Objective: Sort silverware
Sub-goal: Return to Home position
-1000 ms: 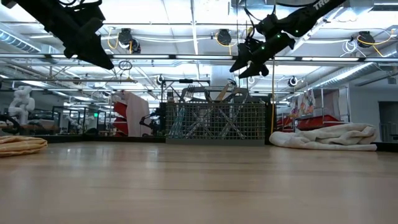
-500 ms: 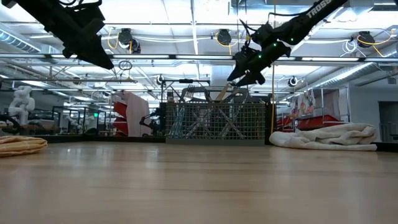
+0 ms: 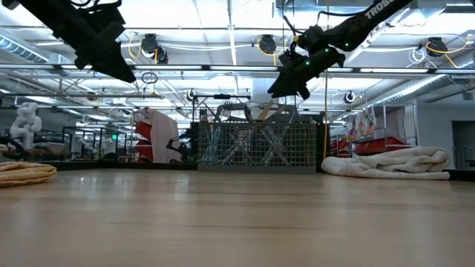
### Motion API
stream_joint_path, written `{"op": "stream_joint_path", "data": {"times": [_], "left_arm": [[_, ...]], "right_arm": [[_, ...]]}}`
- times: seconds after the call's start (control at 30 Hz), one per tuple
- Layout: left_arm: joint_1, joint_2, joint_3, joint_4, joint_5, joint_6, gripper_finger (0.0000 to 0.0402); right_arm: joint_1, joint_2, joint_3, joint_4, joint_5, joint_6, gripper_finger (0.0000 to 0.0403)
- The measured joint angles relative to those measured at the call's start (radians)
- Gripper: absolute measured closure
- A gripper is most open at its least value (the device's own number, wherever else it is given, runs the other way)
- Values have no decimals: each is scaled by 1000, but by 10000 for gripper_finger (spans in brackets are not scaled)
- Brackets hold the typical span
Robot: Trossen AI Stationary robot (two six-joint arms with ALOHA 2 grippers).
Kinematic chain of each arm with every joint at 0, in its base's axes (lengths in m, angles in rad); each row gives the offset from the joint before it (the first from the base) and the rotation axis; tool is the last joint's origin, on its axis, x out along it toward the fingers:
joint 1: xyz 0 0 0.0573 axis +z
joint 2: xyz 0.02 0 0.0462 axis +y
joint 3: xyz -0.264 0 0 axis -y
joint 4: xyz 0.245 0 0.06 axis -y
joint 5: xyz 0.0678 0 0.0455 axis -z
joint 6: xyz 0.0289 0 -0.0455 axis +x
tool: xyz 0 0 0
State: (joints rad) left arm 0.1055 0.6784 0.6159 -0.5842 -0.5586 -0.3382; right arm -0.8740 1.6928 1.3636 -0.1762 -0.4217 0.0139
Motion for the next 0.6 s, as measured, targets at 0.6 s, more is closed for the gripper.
{"op": "stream_joint_path", "data": {"times": [0.6], "left_arm": [[0,0,0,0,1,3,338]], "right_arm": [[102,-155,0,-39,-50,42,403]]}}
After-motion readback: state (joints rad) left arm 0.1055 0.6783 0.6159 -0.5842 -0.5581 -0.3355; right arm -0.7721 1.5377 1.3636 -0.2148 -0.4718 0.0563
